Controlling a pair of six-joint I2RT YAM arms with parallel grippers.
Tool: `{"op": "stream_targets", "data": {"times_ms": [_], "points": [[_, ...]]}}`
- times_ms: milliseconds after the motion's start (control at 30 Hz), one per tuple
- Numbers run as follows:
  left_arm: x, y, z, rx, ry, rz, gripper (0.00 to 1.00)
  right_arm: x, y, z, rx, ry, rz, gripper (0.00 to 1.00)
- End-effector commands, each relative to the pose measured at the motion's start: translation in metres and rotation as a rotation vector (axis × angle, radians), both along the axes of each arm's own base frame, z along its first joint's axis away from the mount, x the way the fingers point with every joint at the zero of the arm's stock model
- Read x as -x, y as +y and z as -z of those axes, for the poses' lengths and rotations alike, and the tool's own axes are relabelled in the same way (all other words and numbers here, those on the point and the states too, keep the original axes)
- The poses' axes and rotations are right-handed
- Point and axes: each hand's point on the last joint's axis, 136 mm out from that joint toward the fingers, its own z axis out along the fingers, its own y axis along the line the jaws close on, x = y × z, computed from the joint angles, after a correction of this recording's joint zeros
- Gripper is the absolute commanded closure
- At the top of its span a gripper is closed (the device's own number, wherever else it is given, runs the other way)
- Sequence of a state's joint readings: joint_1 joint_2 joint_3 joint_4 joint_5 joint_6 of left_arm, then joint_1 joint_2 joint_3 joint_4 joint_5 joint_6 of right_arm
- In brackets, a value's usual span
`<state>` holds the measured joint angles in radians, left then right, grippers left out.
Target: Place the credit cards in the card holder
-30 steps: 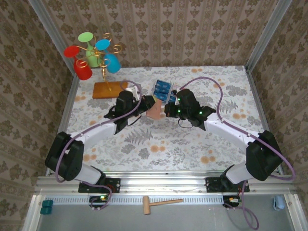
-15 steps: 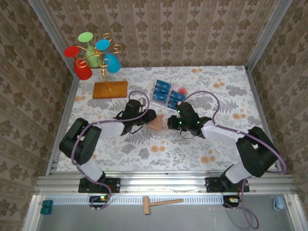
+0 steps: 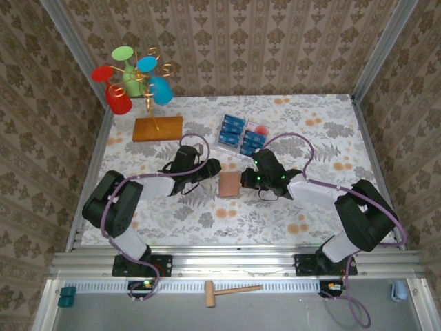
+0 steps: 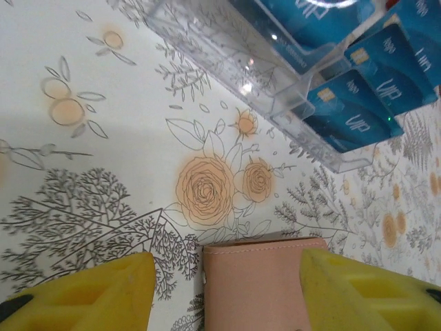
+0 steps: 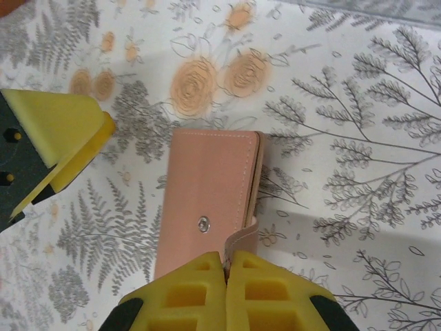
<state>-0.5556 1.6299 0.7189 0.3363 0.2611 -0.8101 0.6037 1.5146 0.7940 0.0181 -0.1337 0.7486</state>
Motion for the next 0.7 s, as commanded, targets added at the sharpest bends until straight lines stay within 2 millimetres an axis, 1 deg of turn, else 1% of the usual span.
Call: {"op": "stream_targets", "data": {"times_ms": [0, 167, 233, 300, 333, 367, 467, 567, 633, 667], "points": [[0.001, 0.010, -0.015, -0.020, -0.028, 0.010, 0.41, -0.004, 0.015, -0.045, -0.061, -0.067, -0.024, 1.00], [0.001, 0.021, -0.027, -0.024, -0.038, 0.000, 0.40, -0.003, 0.032, -0.072, -0.064, -0.107, -0.063, 1.00], [-0.002, 0.028, -0.031, -0.018, -0.038, -0.018, 0.40, -0.003, 0.042, -0.079, -0.068, -0.115, -0.080, 1.00], [-0.004, 0.036, -0.034, -0.015, -0.037, -0.036, 0.40, -0.003, 0.057, -0.079, -0.066, -0.115, -0.104, 1.00], [-0.004, 0.036, -0.035, -0.014, -0.038, -0.033, 0.40, -0.002, 0.066, -0.075, -0.059, -0.106, -0.115, 1.00], [-0.011, 0.050, -0.035, -0.015, -0.039, -0.069, 0.40, -0.002, 0.076, -0.068, -0.051, -0.095, -0.129, 1.00], [-0.015, 0.064, -0.035, -0.015, -0.029, -0.096, 0.40, 0.000, 0.099, -0.040, -0.018, -0.057, -0.153, 1.00], [-0.016, 0.072, -0.033, -0.025, -0.010, -0.107, 0.40, -0.001, 0.108, -0.016, -0.023, -0.015, -0.147, 1.00], [-0.014, 0.073, -0.032, -0.030, -0.003, -0.101, 0.40, -0.001, 0.108, -0.009, -0.027, -0.004, -0.138, 1.00], [-0.013, 0.073, -0.032, -0.032, 0.000, -0.099, 0.40, -0.001, 0.108, -0.011, -0.026, -0.008, -0.139, 1.00]]}}
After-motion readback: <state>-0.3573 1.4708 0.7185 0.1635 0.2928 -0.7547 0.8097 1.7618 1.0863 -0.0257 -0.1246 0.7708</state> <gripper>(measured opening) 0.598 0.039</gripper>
